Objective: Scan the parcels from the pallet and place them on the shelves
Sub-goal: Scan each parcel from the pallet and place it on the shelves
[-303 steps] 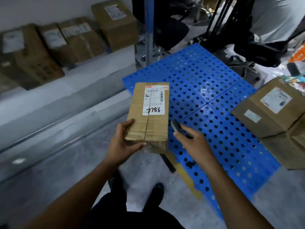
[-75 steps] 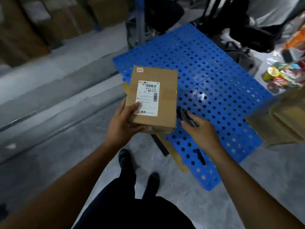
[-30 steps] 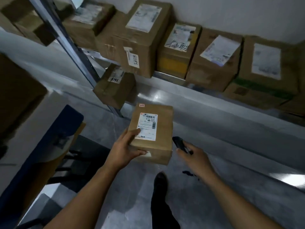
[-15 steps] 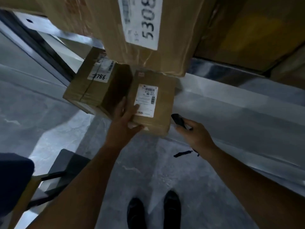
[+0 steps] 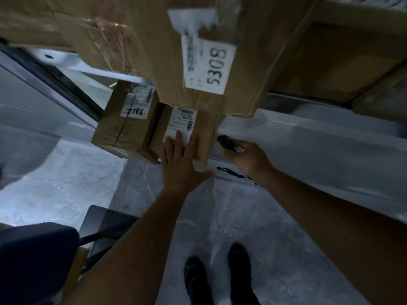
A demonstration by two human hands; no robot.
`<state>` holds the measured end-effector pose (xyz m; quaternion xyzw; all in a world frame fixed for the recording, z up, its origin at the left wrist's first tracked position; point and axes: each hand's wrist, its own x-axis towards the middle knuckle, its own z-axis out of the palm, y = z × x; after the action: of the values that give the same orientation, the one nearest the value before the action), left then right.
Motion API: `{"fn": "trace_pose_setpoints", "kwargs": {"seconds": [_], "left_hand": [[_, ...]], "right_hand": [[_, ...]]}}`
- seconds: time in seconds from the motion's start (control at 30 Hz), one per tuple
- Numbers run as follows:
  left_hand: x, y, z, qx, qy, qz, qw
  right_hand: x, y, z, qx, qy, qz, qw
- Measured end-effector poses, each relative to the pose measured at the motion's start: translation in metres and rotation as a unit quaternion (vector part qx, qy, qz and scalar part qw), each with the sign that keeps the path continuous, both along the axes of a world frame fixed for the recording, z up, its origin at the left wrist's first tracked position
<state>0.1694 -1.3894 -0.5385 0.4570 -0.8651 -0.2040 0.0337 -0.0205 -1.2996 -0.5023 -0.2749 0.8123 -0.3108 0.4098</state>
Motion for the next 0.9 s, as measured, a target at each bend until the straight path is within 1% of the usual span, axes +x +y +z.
{"fn": "trace_pose_setpoints", "kwargs": {"seconds": [0.1,0.2,0.27,0.4,0.5,0.6,0.7,0.8,0.9], "left_hand": [[0.001,0.019,0.030,0.027,0.029,0.009,0.999],[0.000,0.053,0.070,0.041,0.034,-0.014,0.998],[0.000,0.081,0.100,0.067,0.029,-0.039,0.997],[0.000,0.138,0.156,0.128,0.097,-0.104,0.982],[-0.012,0.178,0.198,0.165,0.096,-0.170,0.967],[-0.035,0.223,0.236,0.147,0.119,-0.255,0.948],[-0.067,0.277,0.272,0.127,0.135,-0.327,0.927],[-0.100,0.342,0.301,0.113,0.125,-0.406,0.898],[-0.131,0.424,0.325,0.116,0.096,-0.479,0.865]], "right_hand": [[0.012,0.047,0.036,-0.009,0.010,-0.007,1.000],[0.025,0.106,0.079,-0.025,-0.003,-0.054,0.998],[0.035,0.151,0.110,-0.031,-0.011,-0.088,0.996],[0.046,0.245,0.167,-0.031,-0.028,-0.157,0.987],[0.049,0.318,0.212,-0.054,-0.004,-0.213,0.975],[0.048,0.391,0.254,-0.070,0.051,-0.282,0.955],[0.043,0.468,0.278,-0.083,0.061,-0.355,0.929],[0.038,0.542,0.294,-0.085,0.076,-0.401,0.909],[0.034,0.620,0.312,-0.099,0.087,-0.436,0.890]]}}
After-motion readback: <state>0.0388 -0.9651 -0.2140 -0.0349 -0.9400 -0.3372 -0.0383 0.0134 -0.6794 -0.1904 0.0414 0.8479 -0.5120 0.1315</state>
